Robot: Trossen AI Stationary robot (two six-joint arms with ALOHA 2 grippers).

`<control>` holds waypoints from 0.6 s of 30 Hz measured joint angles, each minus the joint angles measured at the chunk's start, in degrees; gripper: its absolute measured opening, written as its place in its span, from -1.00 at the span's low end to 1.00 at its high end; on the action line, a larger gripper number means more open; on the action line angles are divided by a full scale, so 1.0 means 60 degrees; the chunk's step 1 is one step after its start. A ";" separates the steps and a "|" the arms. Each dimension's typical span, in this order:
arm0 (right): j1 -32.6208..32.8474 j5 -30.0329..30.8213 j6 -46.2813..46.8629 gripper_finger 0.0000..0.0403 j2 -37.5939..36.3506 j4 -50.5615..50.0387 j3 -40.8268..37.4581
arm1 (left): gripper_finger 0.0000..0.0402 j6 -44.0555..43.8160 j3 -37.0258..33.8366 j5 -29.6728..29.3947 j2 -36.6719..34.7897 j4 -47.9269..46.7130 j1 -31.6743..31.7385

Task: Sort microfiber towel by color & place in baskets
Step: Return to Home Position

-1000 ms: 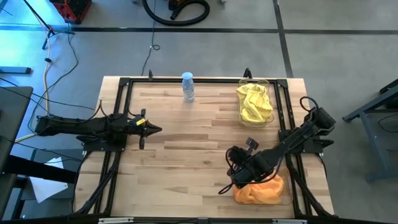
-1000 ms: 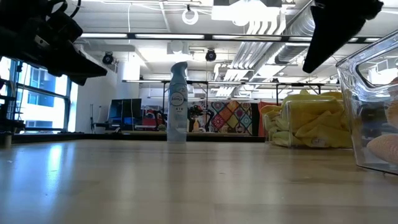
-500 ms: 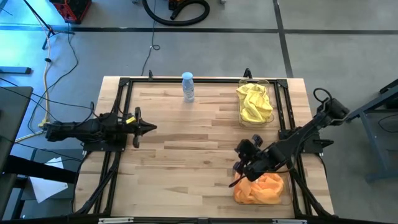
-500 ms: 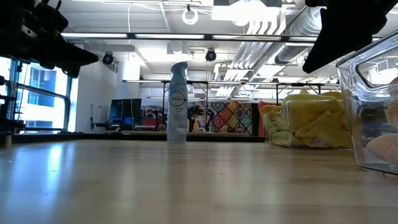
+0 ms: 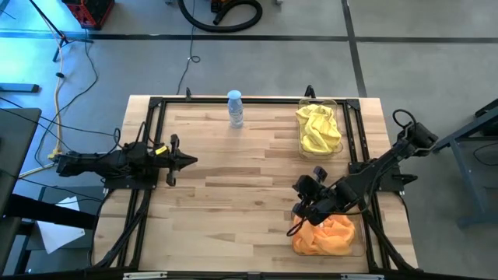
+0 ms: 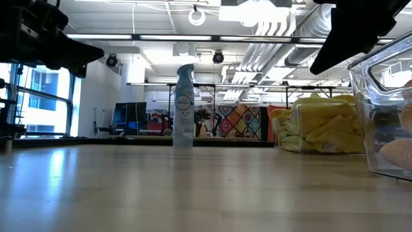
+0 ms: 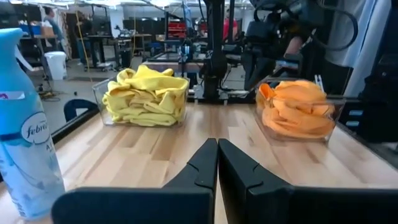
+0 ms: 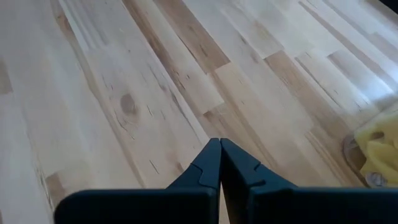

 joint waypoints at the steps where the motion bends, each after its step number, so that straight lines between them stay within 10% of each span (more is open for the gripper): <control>1: -0.0041 -0.0024 -0.0058 -1.00 0.0000 -0.0010 0.0000 | -1.00 -0.0102 0.0000 -0.0004 -0.0004 0.0004 0.0000; 9: -0.0773 -0.0673 -0.1421 -1.00 0.0000 0.0275 -0.0027 | -1.00 -0.0438 0.0000 -0.0001 -0.0004 0.0007 0.0000; 18: -0.1817 -0.1540 -0.3299 -1.00 -0.0791 0.5330 -0.3036 | -1.00 -0.0438 0.0000 -0.0001 -0.0001 0.0004 0.0000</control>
